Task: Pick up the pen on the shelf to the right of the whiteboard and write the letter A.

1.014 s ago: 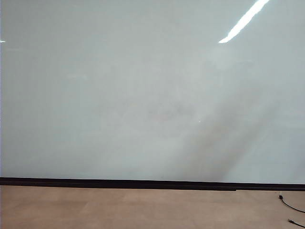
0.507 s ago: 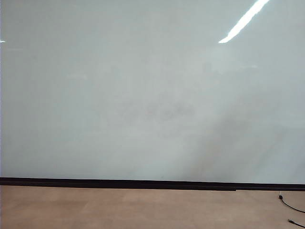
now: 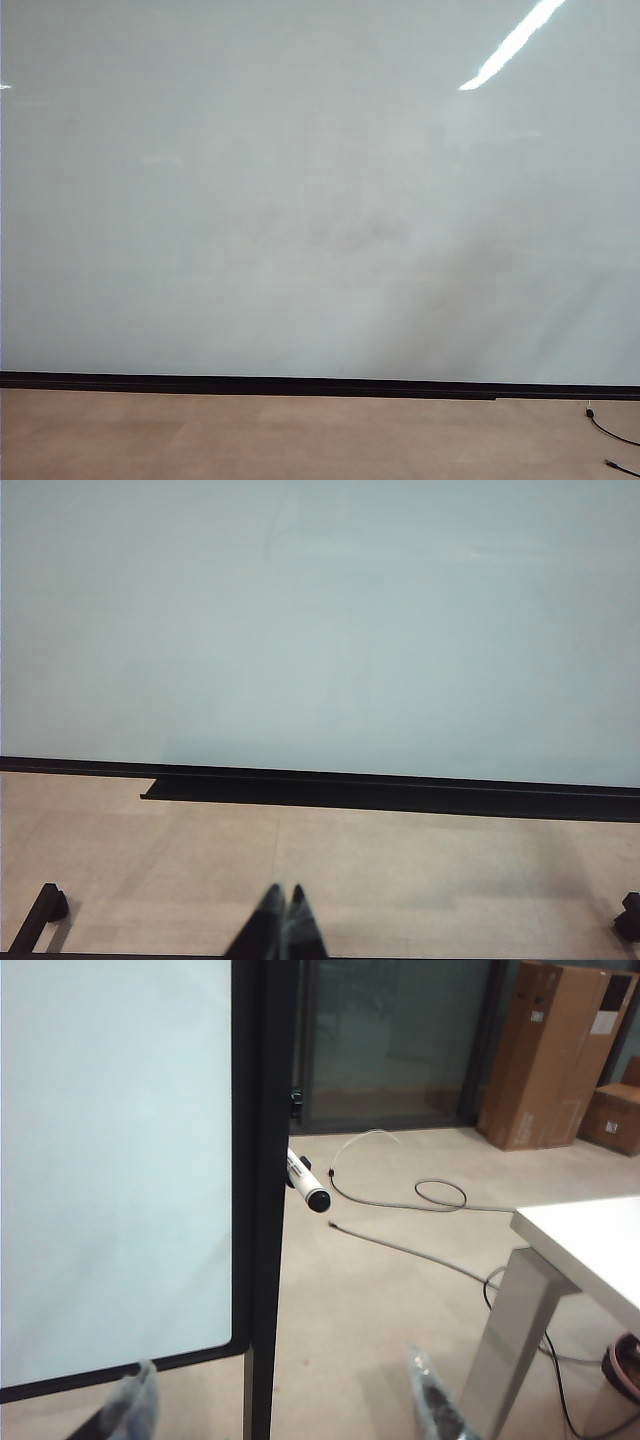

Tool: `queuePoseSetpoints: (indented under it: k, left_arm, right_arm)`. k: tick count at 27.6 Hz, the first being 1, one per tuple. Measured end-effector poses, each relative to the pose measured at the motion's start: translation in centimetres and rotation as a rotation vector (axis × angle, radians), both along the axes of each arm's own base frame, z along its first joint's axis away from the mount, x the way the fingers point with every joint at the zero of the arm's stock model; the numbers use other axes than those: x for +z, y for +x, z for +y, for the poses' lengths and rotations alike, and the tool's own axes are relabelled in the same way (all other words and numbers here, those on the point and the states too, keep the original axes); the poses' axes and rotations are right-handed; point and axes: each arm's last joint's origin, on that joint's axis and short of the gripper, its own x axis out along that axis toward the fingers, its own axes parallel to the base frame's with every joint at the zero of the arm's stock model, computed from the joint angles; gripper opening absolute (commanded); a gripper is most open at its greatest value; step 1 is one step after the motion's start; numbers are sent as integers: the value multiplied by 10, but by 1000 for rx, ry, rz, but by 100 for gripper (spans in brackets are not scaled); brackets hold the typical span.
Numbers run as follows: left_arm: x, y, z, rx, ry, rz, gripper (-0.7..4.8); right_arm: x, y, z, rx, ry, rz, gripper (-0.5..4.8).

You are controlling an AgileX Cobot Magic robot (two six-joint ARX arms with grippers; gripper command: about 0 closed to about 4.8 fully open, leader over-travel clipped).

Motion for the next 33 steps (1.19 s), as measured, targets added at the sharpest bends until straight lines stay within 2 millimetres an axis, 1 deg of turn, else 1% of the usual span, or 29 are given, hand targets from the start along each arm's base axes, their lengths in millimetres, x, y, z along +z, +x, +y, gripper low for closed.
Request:
queuePoseSetpoints:
  k: [6,9,11,13,14,15,23,29,33]
  left_arm:
    - [0,0,0,0,0,0,-5]
    - [0,0,0,0,0,0,-5]
    - [0,0,0,0,0,0,-5]
    - [0,0,0,0,0,0,-5]
    - [0,0,0,0,0,0,-4]
    - [0,0,0,0,0,0,-5]
    - [0,0,0,0,0,0,-4]
    - [0,0,0,0,0,-1,-5]
    - [0,0,0,0,0,-1,-5]
  right_arm:
    - [6,-1,-1,-26,23,28,314]
    - [15,-1,-1,-43,24,12,299]
    - [22,-1,-1,-48,24,-2,277]
    - [27,3,-2,-58,24,10,277]
    - [27,5,-3,-61,23,23,278]
    - [27,11,-5,-50,20,56,278]
    - [22,32,-19,47,18,111,295]
    - [21,41,-35,103,19,97,297]
    - [24,47,-44,142,6,47,301]
